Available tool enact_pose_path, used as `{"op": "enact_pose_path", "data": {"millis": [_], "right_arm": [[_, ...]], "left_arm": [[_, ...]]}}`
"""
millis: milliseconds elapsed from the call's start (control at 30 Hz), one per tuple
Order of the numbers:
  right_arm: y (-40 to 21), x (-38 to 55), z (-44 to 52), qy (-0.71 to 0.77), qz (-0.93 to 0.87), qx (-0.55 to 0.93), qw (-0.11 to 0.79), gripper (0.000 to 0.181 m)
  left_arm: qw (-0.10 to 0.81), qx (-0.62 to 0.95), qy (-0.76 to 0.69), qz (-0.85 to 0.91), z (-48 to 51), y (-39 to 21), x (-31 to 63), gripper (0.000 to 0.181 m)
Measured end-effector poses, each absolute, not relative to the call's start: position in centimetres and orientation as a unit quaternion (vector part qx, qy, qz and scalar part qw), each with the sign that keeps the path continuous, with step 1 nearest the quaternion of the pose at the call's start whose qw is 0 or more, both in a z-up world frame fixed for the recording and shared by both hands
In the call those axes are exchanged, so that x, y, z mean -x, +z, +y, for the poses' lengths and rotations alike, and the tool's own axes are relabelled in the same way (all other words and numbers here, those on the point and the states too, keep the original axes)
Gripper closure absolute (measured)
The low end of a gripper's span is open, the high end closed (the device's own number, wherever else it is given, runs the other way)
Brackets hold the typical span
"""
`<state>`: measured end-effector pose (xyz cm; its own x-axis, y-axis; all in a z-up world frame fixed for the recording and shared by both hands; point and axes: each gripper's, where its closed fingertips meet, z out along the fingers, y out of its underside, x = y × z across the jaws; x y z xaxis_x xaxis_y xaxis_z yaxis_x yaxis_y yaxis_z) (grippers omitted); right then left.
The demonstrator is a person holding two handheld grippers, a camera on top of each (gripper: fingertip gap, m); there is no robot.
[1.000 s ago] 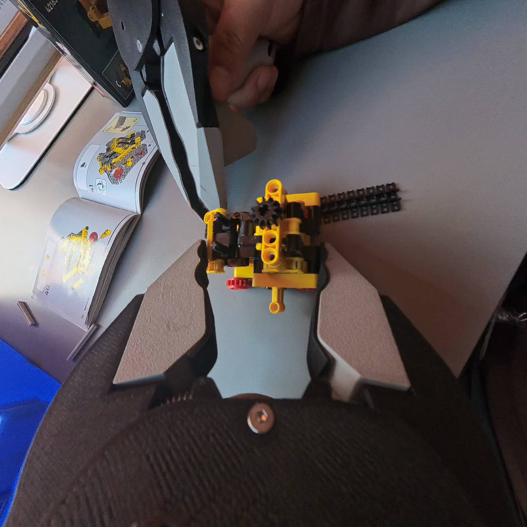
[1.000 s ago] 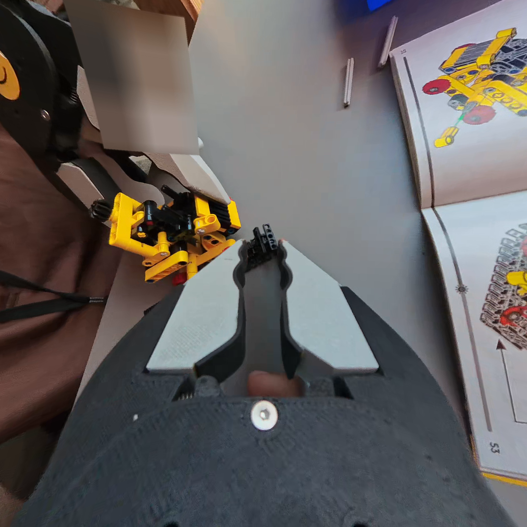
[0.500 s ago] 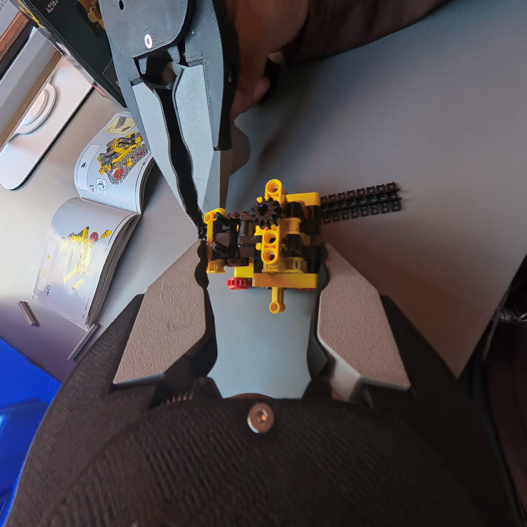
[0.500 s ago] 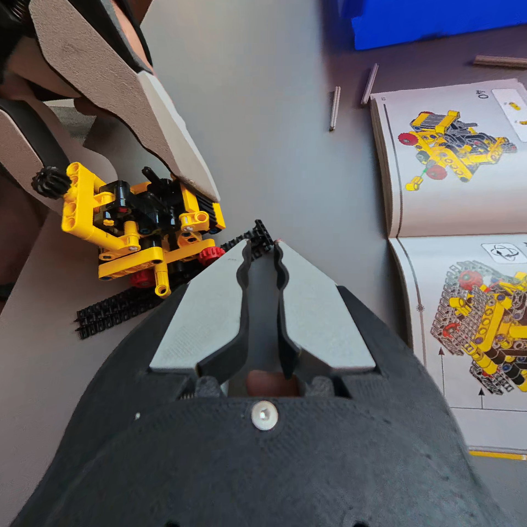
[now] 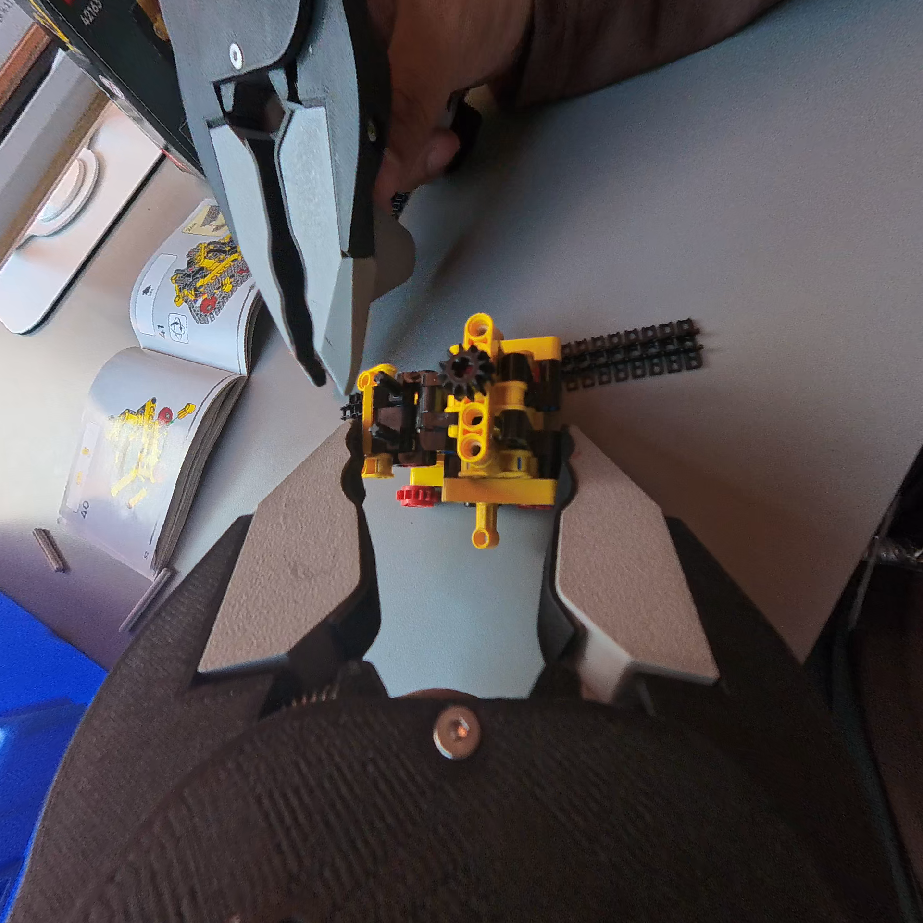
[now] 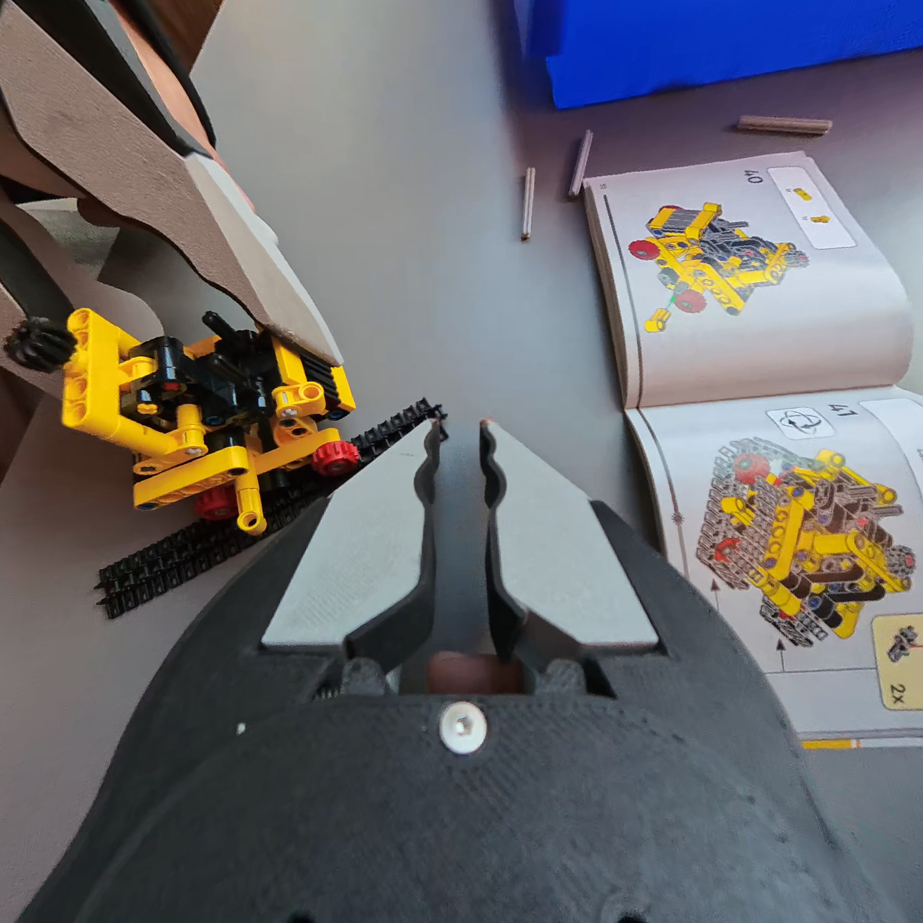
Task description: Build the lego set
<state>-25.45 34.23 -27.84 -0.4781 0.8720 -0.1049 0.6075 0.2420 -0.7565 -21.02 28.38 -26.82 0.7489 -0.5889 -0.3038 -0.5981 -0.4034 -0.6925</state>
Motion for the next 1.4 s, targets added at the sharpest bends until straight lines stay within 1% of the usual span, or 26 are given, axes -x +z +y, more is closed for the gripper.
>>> {"op": "enact_pose_path", "data": {"millis": [33, 100, 133, 167, 233, 333, 433, 600, 633, 667, 733, 800, 833, 900, 1067, 1167, 1267, 1400], "right_arm": [[-27.6, 25.4, 34.1, 0.392, -0.766, 0.481, 0.167, 0.166], [-28.1, 24.9, 33.4, 0.398, -0.769, 0.481, 0.136, 0.156], [-28.2, 24.9, 33.1, 0.402, -0.768, 0.482, 0.129, 0.163], [-28.3, 24.9, 32.7, 0.406, -0.768, 0.481, 0.12, 0.164], [-28.1, 24.7, 31.9, 0.418, -0.763, 0.483, 0.097, 0.155], [-27.9, 24.2, 31.6, 0.435, -0.755, 0.485, 0.069, 0.157], [-27.2, 23.8, 31.6, 0.472, -0.73, 0.494, 0.033, 0.154], [-25.8, 23.4, 31.8, 0.525, -0.693, 0.494, -0.007, 0.16], [-25.4, 23.3, 31.8, 0.542, -0.681, 0.492, -0.021, 0.168], [-24.8, 23.0, 31.5, 0.563, -0.668, 0.484, -0.048, 0.181], [-24.7, 22.5, 31.1, 0.576, -0.649, 0.486, -0.102, 0.181], [-25.8, 22.6, 31.0, 0.551, -0.657, 0.502, -0.114, 0.181], [-26.2, 22.6, 30.8, 0.536, -0.671, 0.501, -0.106, 0.181], [-26.7, 22.8, 30.8, 0.512, -0.698, 0.495, -0.068, 0.175], [-26.6, 22.8, 31.3, 0.488, -0.743, 0.457, 0.02, 0.167], [-26.6, 23.0, 31.6, 0.479, -0.757, 0.442, 0.05, 0.162], [-26.2, 22.6, 31.7, 0.485, -0.768, 0.414, 0.061, 0.156], [-26.5, 22.1, 31.8, 0.46, -0.797, 0.378, 0.102, 0.156]], "left_arm": [[0.416, 0.838, 0.005, 0.354, 28.4, -26.8, 21.0, 0.105], [0.414, 0.838, 0.007, 0.354, 28.4, -26.8, 21.0, 0.105], [0.414, 0.839, 0.008, 0.354, 28.4, -26.8, 21.0, 0.105], [0.413, 0.839, 0.008, 0.354, 28.4, -26.8, 21.0, 0.105], [0.412, 0.839, 0.009, 0.354, 28.4, -26.9, 21.0, 0.105], [0.411, 0.839, 0.01, 0.358, 28.3, -26.9, 20.9, 0.105], [0.414, 0.838, 0.008, 0.356, 28.3, -26.9, 20.9, 0.105], [0.414, 0.837, 0.005, 0.358, 28.3, -26.9, 20.8, 0.106], [0.415, 0.837, 0.004, 0.358, 28.3, -26.9, 20.8, 0.106], [0.416, 0.836, 0.003, 0.358, 28.3, -26.9, 20.8, 0.105], [0.417, 0.836, 0.002, 0.358, 28.3, -26.8, 20.8, 0.106], [0.417, 0.835, 0.001, 0.358, 28.3, -26.8, 20.8, 0.105], [0.418, 0.835, 0.001, 0.358, 28.3, -26.8, 20.8, 0.105], [0.418, 0.835, 0.001, 0.358, 28.3, -26.8, 20.8, 0.105], [0.419, 0.835, 0.001, 0.358, 28.3, -26.8, 20.8, 0.105], [0.418, 0.835, 0.001, 0.358, 28.3, -26.8, 20.8, 0.105], [0.418, 0.835, 0.002, 0.358, 28.3, -26.8, 20.8, 0.105], [0.417, 0.835, 0.003, 0.358, 28.3, -26.9, 20.8, 0.105]]}}
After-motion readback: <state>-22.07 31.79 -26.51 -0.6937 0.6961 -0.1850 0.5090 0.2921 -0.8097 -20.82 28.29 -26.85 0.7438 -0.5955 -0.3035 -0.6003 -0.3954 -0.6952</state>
